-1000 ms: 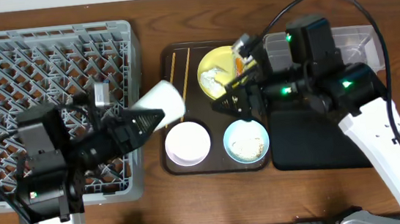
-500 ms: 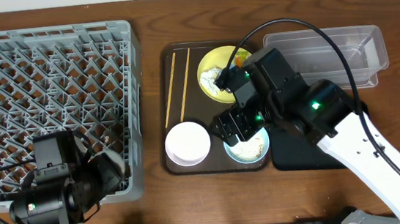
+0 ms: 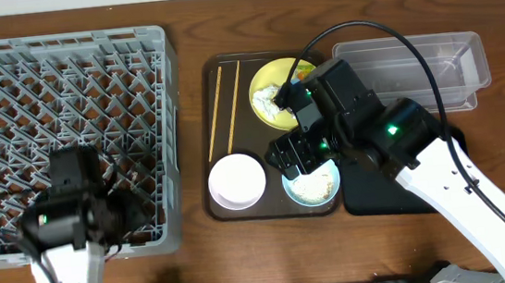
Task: Sort waste into correct bins and load items into the dishwasher
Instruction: 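Lower the white cup into the dish rack with the left gripper, then grasp the crumpled tissue on the yellow plate, drop it in bin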
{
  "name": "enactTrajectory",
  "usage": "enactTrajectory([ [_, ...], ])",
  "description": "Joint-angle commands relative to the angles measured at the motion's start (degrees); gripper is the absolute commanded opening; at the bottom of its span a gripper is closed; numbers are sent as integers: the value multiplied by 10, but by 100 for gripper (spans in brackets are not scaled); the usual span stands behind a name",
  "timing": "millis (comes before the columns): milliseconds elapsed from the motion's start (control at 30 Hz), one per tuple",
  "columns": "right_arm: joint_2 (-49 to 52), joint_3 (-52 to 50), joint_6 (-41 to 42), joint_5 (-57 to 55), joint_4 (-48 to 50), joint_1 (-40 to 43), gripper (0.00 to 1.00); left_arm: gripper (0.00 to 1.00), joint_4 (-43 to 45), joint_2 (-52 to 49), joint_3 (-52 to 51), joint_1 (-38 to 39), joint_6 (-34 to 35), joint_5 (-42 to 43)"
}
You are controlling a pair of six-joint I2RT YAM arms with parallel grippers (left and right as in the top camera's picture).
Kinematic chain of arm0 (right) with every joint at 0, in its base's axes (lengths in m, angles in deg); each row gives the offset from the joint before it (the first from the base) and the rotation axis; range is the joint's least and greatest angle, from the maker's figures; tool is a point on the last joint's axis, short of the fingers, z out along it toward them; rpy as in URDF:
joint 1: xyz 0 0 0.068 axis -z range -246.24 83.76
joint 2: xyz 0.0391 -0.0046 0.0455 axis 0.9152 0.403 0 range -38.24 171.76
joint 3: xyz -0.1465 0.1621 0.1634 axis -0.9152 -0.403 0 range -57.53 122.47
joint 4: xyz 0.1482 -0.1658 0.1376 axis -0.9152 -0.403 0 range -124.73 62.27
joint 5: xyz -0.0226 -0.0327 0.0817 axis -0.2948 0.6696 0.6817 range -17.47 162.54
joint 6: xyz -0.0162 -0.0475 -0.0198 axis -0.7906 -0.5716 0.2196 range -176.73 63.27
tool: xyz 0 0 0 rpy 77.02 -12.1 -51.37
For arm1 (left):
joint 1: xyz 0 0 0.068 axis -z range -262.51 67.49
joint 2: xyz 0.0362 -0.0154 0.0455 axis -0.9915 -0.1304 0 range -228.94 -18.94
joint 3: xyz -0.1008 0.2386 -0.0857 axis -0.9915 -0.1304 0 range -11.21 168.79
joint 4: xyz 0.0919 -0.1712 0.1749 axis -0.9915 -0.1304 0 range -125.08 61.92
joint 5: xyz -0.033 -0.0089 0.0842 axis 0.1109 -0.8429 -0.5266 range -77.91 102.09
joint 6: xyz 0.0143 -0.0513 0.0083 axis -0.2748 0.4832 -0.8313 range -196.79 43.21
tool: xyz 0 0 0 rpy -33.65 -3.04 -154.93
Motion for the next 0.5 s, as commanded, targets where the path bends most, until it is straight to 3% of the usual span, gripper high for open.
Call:
enactTrajectory([
  [0,4,2,7,-3,-1,-3,83,63,7,-35,6,-2,3,14],
  [233,4,2,6,-3,-1,-3,83,70,5,-74,6,-2,3,38],
  [467,4,2,6,-3,-1,-3,83,89,5,-75,6,-2,3,38],
])
